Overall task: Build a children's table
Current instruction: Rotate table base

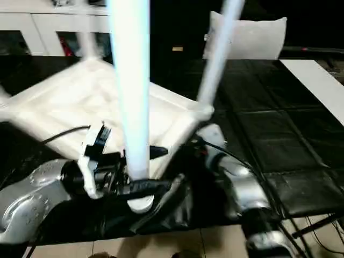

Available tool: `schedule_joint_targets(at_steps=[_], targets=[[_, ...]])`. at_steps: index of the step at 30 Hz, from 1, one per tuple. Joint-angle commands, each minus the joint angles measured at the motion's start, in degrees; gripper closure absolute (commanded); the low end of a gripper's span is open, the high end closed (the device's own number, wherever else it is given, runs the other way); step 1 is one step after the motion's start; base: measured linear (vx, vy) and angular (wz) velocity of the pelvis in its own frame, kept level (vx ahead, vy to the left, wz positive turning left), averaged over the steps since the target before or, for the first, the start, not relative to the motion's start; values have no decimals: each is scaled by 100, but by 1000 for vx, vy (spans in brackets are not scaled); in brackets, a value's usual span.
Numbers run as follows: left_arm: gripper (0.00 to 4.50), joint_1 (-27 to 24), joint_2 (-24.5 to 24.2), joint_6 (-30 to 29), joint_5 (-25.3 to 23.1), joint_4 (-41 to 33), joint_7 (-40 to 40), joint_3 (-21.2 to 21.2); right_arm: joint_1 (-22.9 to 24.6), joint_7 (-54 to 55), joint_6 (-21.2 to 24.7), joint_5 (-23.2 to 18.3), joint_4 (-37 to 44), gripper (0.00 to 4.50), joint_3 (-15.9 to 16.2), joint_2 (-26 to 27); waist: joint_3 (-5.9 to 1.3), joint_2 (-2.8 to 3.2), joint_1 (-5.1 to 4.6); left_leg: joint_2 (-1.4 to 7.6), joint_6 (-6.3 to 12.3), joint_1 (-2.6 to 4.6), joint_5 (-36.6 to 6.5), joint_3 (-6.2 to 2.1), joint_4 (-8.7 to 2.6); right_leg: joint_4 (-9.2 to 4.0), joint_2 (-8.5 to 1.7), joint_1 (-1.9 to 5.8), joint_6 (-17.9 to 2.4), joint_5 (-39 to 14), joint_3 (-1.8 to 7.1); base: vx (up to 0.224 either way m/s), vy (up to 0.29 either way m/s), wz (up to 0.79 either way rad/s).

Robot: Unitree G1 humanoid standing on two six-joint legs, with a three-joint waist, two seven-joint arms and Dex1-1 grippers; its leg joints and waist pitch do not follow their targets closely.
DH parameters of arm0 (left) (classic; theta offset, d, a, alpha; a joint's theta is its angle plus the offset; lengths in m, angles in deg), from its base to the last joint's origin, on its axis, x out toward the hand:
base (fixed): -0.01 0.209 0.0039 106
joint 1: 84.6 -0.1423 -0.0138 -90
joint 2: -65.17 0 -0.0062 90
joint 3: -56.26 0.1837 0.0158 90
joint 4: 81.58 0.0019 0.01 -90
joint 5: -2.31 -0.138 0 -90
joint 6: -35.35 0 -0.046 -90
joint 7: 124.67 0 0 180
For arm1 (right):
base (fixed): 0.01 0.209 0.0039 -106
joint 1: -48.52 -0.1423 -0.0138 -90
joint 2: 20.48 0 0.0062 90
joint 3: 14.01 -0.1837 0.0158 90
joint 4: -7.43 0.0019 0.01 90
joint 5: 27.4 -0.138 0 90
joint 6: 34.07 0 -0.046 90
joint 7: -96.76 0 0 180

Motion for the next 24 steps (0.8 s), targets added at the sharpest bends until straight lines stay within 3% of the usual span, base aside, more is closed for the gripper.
schedule_joint_targets(at_steps=[1, 5, 9, 10, 11, 12, 17, 18, 19, 20, 21, 23, 24], targets=[[9, 40, 69, 3, -38, -21, 148, 266, -195, -156, -248, -20, 40, 0, 230, 194, -481, 44, 87, 35, 43, -78, -449, 54, -319, -419, -363, 397, -1068, -490, 294, 0, 0, 0], [9, 222, 28, 93, -104, 321, 228, 136, -306, 138, -459, 116, -239, 0, 58, 158, -496, 68, 132, 33, 64, -67, -281, 63, -312, -382, -348, 386, -1149, -112, 294, 0, 0, 0], [9, 580, 165, 347, -389, 809, 113, 128, -220, 188, -549, 107, -246, 0, -159, 0, -483, 61, 177, 32, 33, -54, -441, 73, -320, -419, -351, 390, -1057, -305, 303, 0, 0, 0], [9, 696, 240, 461, -505, 964, 59, 145, -190, 198, -580, 80, -242, 0, -218, -51, -493, 79, 198, 39, 13, -39, -480, 73, -314, -418, -361, 386, -1039, -345, 306, 0, 0, 0], [9, 1011, 523, 825, -928, 1377, -307, 208, -81, 194, -634, 18, -177, 0, -382, -177, -483, 62, 213, 42, 23, -50, -506, 75, -319, -444, -351, 389, -992, -410, 305, 0, 0, 0], [9, 1098, 614, 918, -1038, 1491, -433, 219, -47, 189, -645, 1, -152, 0, -427, -212, -495, 76, 279, 48, 9, -4, -550, 83, -303, -451, -362, 363, -960, -473, 310, 0, 0, 0], [9, 1676, 1208, 1525, -1619, 2293, -1029, 394, 378, -30, -707, -201, 267, 0, -665, -547, -491, 18, 336, 31, 35, -67, -738, 70, -319, -513, -380, 406, -793, -928, 287, 0, 0, 0], [9, 1740, 1266, 1586, -1724, 2410, -1144, 422, 439, -71, -733, -215, 337, 0, -681, -596, -490, 47, 340, 26, 40, -57, -800, 72, -310, -542, -373, 390, -723, -1063, 288, 0, 0, 0], [9, 1822, 1339, 1672, -1869, 2568, -1296, 457, 516, -123, -769, -229, 425, 0, -699, -658, -488, 23, 343, 18, 65, -63, -790, 72, -308, -554, -370, 395, -686, -1097, 288, 0, 0, 0], [9, 1883, 1409, 1945, -2114, 2780, -1307, 538, 709, -489, -566, -497, 733, 0, -755, -751, -486, 30, 350, 5, 148, -72, -810, 74, -300, -594, -359, 399, -595, -1224, 284, 0, 0, 0], [9, 1877, 1402, 1963, -2140, 2787, -1294, 555, 736, -531, -543, -523, 784, 0, -760, -767, -490, 20, 363, 12, 176, -70, -809, 69, -300, -591, -374, 398, -575, -1259, 285, 0, 0, 0], [9, 1778, 1326, 1966, -2176, 2733, -1123, 611, 919, -668, -457, -688, 1131, 0, -854, -834, -499, 62, 351, 14, 191, -115, -757, 43, -311, -566, -386, 411, -583, -1319, 264, 0, 0, 0], [9, 1746, 1306, 1961, -2174, 2720, -1068, 619, 971, -679, -444, -727, 1232, 0, -884, -850, -499, 48, 356, 22, 232, -90, -752, 52, -297, -583, -385, 380, -586, -1301, 275, 0, 0, 0]])
